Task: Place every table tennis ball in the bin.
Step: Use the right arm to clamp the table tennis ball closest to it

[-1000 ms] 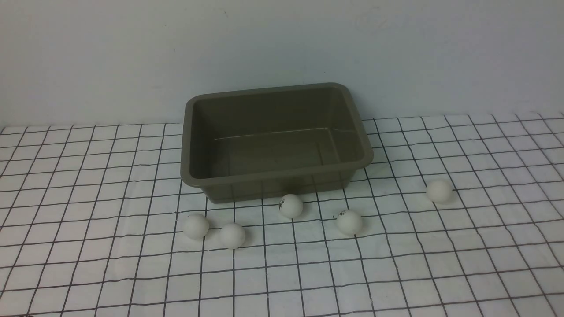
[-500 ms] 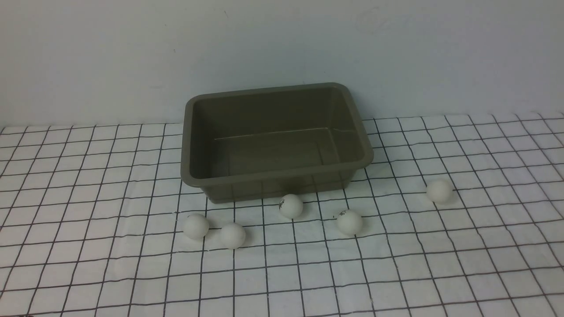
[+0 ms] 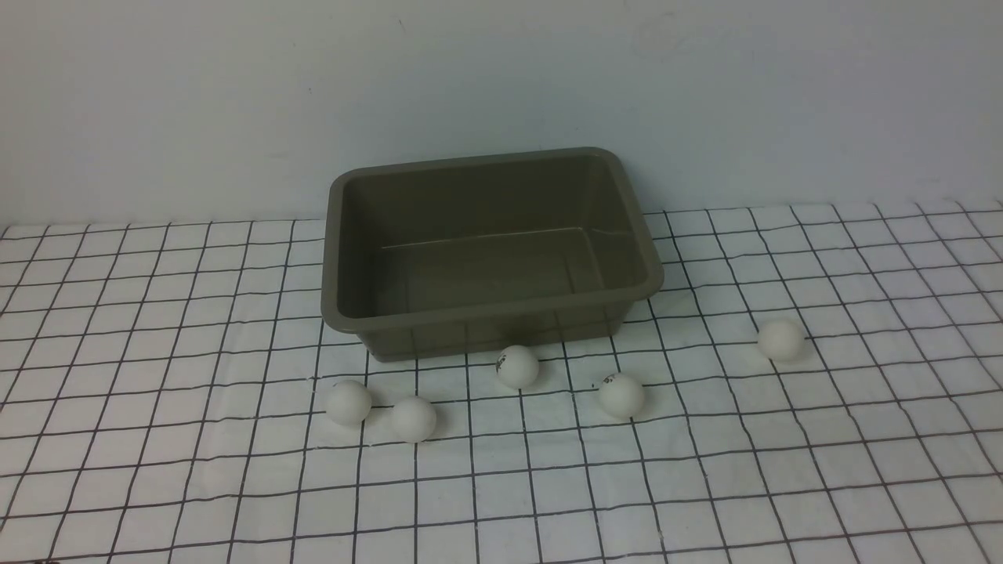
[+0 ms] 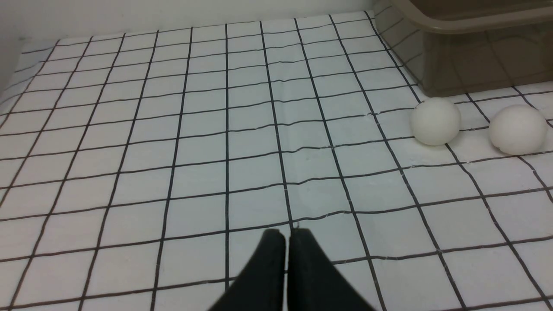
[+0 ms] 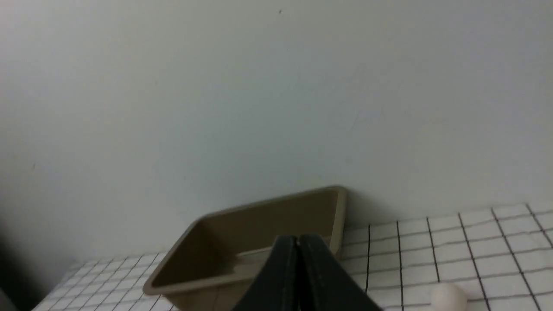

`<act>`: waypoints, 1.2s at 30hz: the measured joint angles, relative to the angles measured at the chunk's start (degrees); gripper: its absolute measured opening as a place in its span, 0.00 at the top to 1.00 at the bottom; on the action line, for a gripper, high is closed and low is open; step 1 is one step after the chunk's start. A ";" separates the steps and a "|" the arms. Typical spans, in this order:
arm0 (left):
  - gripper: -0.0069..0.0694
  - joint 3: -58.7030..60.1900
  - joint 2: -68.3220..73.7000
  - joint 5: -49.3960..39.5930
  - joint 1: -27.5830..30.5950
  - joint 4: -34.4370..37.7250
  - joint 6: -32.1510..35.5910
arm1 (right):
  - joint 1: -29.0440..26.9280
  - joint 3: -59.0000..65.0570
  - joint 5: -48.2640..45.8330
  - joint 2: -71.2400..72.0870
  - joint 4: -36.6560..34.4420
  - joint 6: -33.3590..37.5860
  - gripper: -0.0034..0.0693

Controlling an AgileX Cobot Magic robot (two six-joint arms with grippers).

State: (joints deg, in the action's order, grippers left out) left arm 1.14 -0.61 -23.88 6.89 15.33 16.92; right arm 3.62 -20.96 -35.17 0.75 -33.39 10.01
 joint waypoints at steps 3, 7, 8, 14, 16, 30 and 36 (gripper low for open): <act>0.91 0.00 0.00 0.00 0.00 0.00 0.00 | 0.00 -0.02 -2.50 0.00 0.02 0.06 0.95; 0.91 0.00 0.00 0.00 0.00 0.00 0.00 | 0.00 -0.06 -3.37 0.00 0.02 0.06 0.93; 0.91 0.00 0.00 0.00 0.00 0.00 0.00 | 0.00 -0.06 -3.48 0.00 0.02 0.06 0.92; 0.91 0.00 0.00 0.00 0.00 0.00 0.00 | 0.00 -0.06 -3.67 0.00 0.02 0.06 0.83; 0.91 0.00 0.00 0.00 0.00 0.00 0.00 | 0.00 -0.06 -3.92 0.00 0.02 0.17 0.80; 0.91 0.00 0.00 0.00 0.00 0.00 0.00 | 0.00 -0.28 -9.97 -1.17 1.23 20.66 0.42; 0.91 0.00 0.00 0.00 0.00 0.00 0.00 | 0.00 -0.89 -10.67 -8.89 -2.00 21.12 0.33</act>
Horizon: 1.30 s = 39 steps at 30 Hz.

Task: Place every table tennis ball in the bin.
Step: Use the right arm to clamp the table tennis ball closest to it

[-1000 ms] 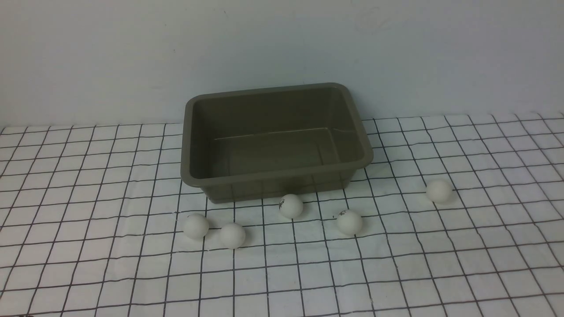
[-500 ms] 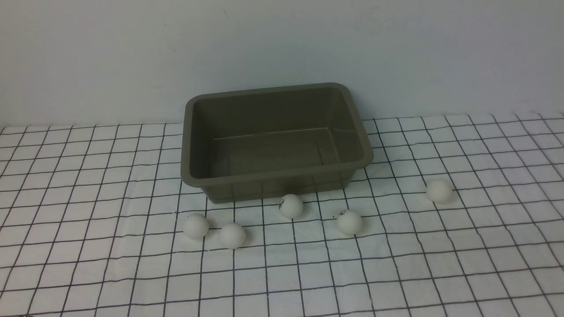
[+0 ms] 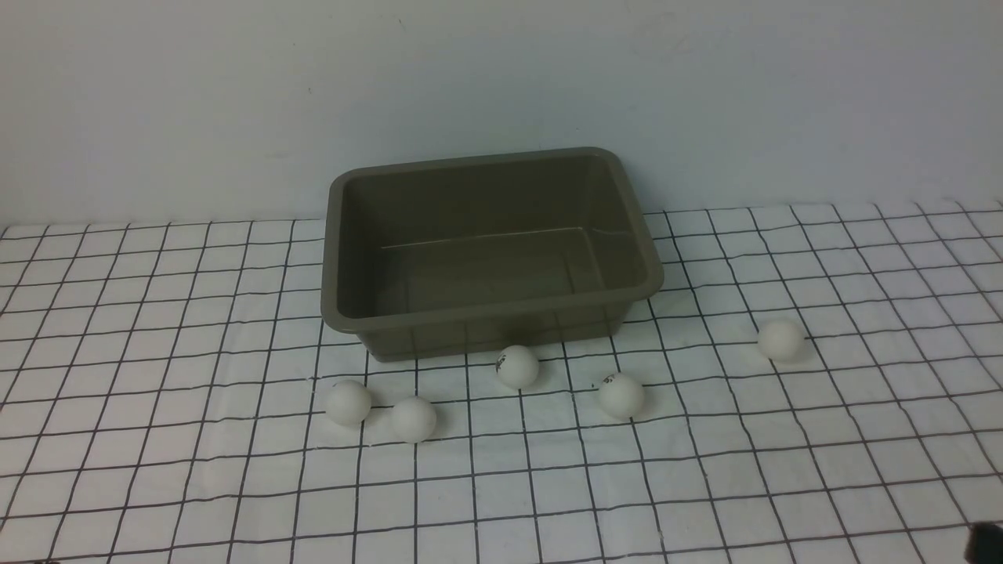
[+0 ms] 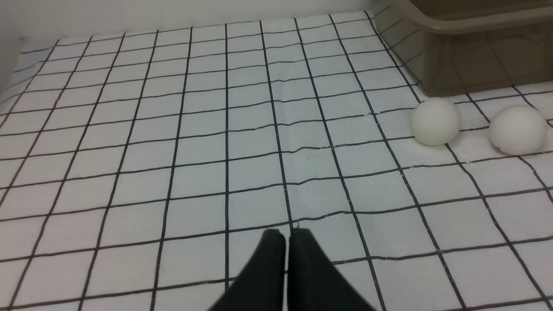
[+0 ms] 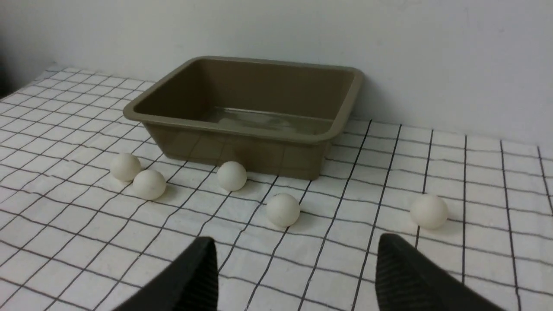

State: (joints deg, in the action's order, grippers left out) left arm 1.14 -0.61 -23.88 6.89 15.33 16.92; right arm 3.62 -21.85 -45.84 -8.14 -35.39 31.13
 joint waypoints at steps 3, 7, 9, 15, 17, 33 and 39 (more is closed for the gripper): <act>0.91 0.00 0.00 0.00 0.00 0.00 0.00 | 0.00 -3.43 -1.34 -7.67 -0.36 -0.53 0.32; 0.91 0.00 0.00 0.00 0.00 0.00 0.00 | 0.00 -11.89 -1.98 -21.57 -0.36 -1.33 0.32; 0.91 0.00 0.00 0.00 0.00 0.00 0.00 | 0.00 -15.72 -2.34 -26.94 -0.36 -1.33 0.32; 0.91 0.00 0.00 0.00 0.00 0.00 0.00 | 0.00 -29.53 -4.36 -45.93 -0.35 1.85 0.32; 0.91 0.00 0.00 0.00 0.00 0.00 0.00 | 0.00 -32.56 -4.58 -51.15 -0.35 3.66 0.32; 0.91 0.00 0.00 0.00 0.00 0.00 0.00 | 0.05 -45.67 -3.95 -79.69 21.83 -13.70 0.38; 0.91 0.00 0.00 0.00 0.00 0.00 0.00 | 2.47 -50.26 -4.64 -83.94 28.27 -18.69 0.38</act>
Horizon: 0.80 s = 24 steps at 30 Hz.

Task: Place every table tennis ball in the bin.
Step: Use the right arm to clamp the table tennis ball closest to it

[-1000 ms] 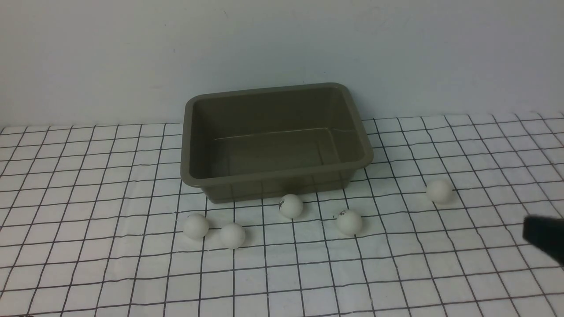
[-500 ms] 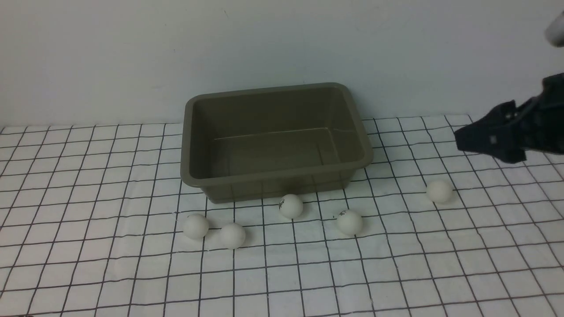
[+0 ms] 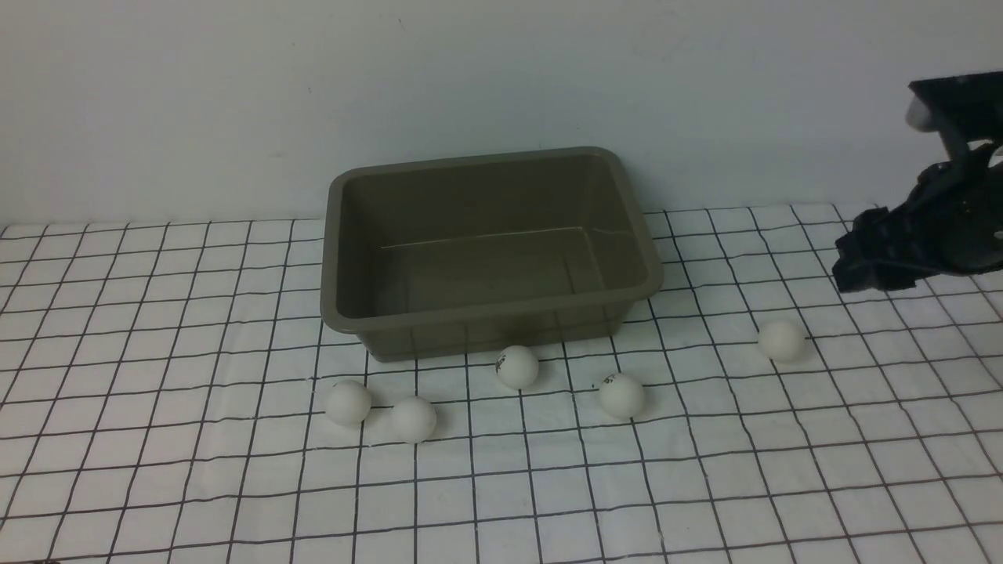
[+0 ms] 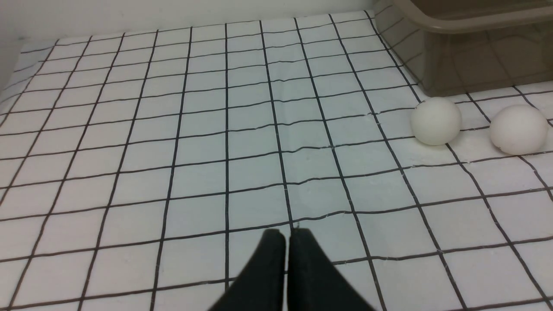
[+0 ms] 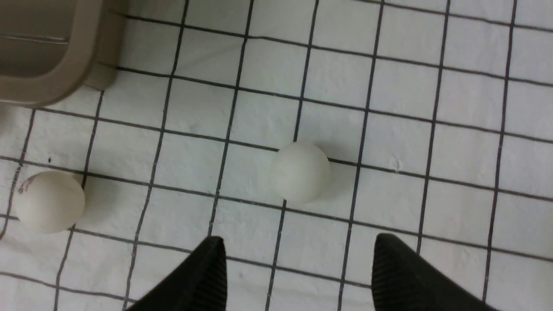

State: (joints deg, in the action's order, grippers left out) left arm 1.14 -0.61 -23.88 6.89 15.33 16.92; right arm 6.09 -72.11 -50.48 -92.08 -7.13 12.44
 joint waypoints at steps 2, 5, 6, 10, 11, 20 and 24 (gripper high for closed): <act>0.91 0.00 0.00 0.00 0.00 0.00 0.00 | 1.38 -2.10 -0.17 -1.57 1.01 -1.10 0.39; 0.91 0.00 0.00 0.00 0.00 0.00 0.00 | 2.93 -4.61 -0.54 -3.87 1.67 -2.20 0.39; 0.91 0.00 0.00 0.00 0.00 0.00 0.00 | 3.52 -5.81 -1.04 -5.04 1.93 -2.62 0.39; 0.91 0.00 0.00 0.00 0.00 0.00 0.00 | 4.37 -8.17 -2.89 -7.64 2.31 -3.08 0.39; 0.91 0.00 0.00 0.00 0.00 0.00 0.00 | 4.43 -8.88 -3.59 -8.57 2.31 -3.08 0.39; 0.91 0.00 0.00 0.00 0.00 0.00 0.00 | 4.43 -12.00 -6.47 -15.97 7.13 -3.57 0.33; 0.91 0.00 0.00 0.00 0.00 0.00 0.00 | 4.43 -12.23 -6.28 -17.53 8.24 -3.76 0.32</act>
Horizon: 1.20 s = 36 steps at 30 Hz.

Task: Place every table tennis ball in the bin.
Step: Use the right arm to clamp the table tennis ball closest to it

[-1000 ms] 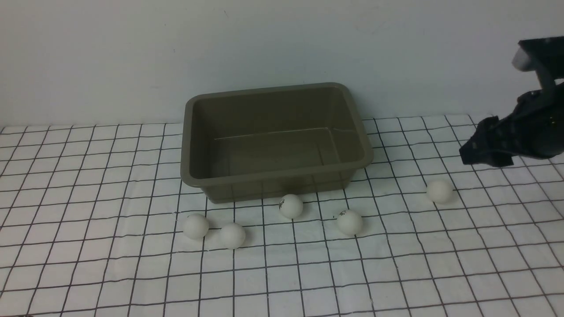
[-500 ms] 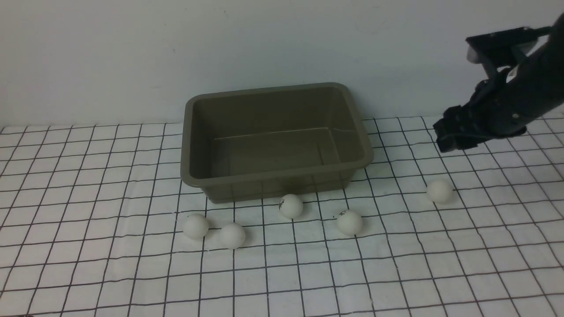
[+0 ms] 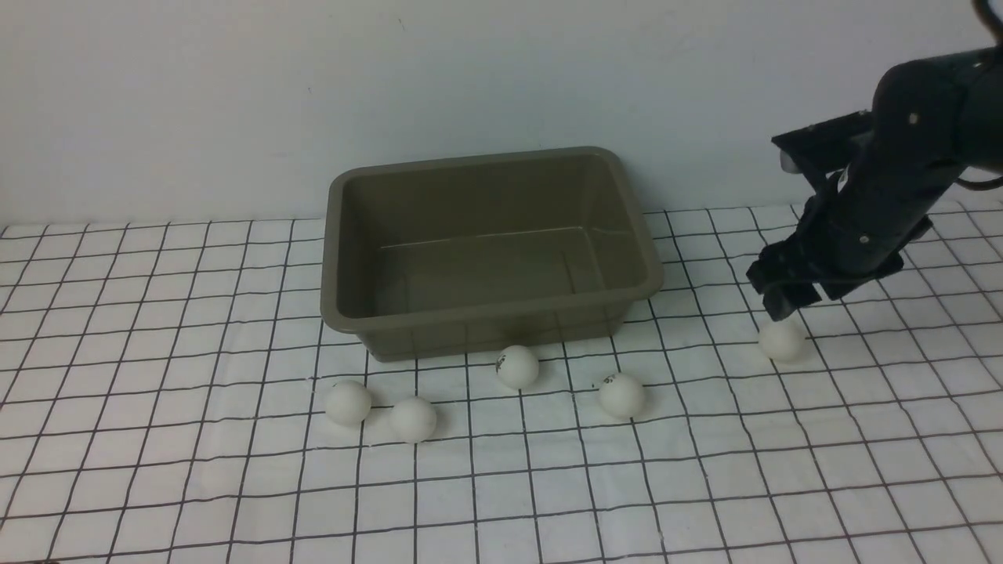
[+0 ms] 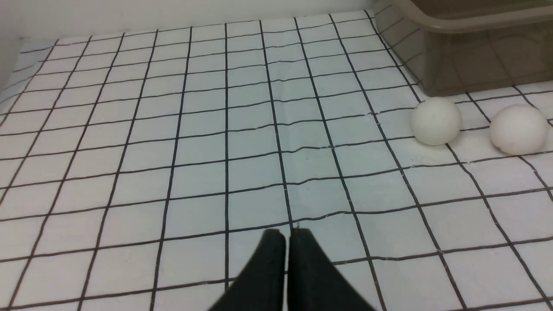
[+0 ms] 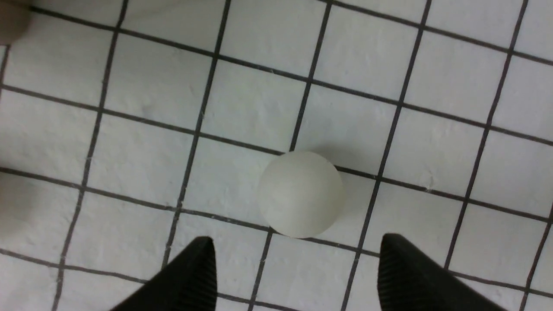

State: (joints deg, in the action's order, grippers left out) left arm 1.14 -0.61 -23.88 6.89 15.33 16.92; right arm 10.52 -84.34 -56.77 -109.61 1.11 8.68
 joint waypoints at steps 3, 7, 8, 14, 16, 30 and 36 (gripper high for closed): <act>0.91 0.00 0.00 0.00 0.00 0.00 0.00 | 0.00 -0.38 0.67 -2.12 0.19 -0.11 0.32; 0.91 0.00 0.00 0.00 0.00 0.00 0.00 | 0.00 -0.38 1.48 -4.41 0.39 -0.09 0.32; 0.91 0.00 0.00 0.00 0.00 0.00 0.00 | 0.00 -0.38 1.84 -4.86 0.39 -0.09 0.32; 0.91 0.00 0.00 0.00 0.00 0.00 0.00 | 0.00 -0.38 4.07 -5.69 0.43 -0.12 0.32; 0.91 0.00 0.00 0.00 0.00 0.00 0.00 | 0.00 -0.44 4.43 -5.69 0.74 -0.19 0.32; 0.91 0.00 0.00 0.00 -0.06 0.00 0.00 | 0.00 -0.48 5.66 -11.37 2.59 -2.30 0.33; 0.91 0.00 0.00 0.00 -0.06 0.00 0.00 | 0.00 -1.35 5.55 -11.51 3.78 -3.50 0.46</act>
State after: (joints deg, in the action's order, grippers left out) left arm 1.14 -0.61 -23.88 6.83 15.33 16.92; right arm 10.52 -85.70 -51.22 -121.12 4.90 5.18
